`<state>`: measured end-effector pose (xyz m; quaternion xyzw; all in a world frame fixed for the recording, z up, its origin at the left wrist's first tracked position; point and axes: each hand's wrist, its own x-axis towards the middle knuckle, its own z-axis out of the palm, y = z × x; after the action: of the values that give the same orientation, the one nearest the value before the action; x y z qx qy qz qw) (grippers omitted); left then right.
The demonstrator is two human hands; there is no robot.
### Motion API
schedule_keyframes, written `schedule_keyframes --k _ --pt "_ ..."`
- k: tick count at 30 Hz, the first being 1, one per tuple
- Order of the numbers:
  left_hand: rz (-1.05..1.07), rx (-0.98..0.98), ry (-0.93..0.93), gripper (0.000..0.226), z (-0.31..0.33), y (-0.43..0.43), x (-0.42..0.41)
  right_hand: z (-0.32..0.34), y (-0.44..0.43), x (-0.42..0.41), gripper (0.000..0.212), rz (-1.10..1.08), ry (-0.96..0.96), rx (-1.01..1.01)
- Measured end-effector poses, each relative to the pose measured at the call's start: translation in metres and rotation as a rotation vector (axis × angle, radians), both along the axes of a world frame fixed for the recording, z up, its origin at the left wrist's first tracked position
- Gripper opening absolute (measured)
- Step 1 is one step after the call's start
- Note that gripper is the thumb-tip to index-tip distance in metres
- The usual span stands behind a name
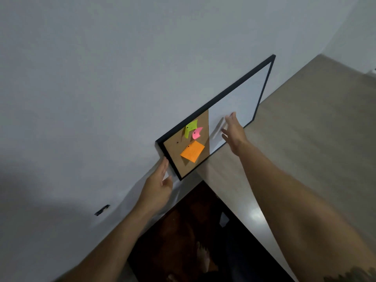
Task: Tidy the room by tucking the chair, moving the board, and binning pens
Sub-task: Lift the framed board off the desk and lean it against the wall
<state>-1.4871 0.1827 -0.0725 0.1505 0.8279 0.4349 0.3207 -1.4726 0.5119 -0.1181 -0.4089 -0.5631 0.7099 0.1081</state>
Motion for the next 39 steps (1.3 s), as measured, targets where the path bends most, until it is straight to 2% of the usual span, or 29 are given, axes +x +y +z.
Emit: schedule_keyframes --k 3,9,15,20,23,29,39 --pt "-0.027 -0.006 -0.001 0.079 -0.001 0.012 -0.002 -0.002 -0.001 0.005 0.066 0.008 0.038 -0.016" --pt "-0.072 -0.016 -0.014 0.081 0.009 0.04 -0.005 -0.006 -0.012 0.003 0.067 0.001 0.057 -0.006" --pt "-0.014 -0.079 0.119 0.062 0.031 0.059 0.001 -0.016 -0.02 0.007 0.074 0.033 -0.034 0.085" --pt "-0.023 -0.086 0.09 0.057 0.043 0.067 0.005 -0.007 -0.032 0.005 0.067 0.02 -0.007 0.194" --pt "-0.031 -0.078 0.062 0.059 0.046 0.072 0.002 0.002 -0.031 -0.004 0.069 -0.002 0.0 0.194" --pt "-0.031 -0.069 0.039 0.069 0.035 0.052 0.016 0.012 -0.027 0.019 0.067 0.066 -0.014 0.198" --pt "-0.033 -0.119 0.037 0.051 0.024 0.01 0.024 0.011 -0.046 0.056 0.07 0.162 -0.147 0.254"
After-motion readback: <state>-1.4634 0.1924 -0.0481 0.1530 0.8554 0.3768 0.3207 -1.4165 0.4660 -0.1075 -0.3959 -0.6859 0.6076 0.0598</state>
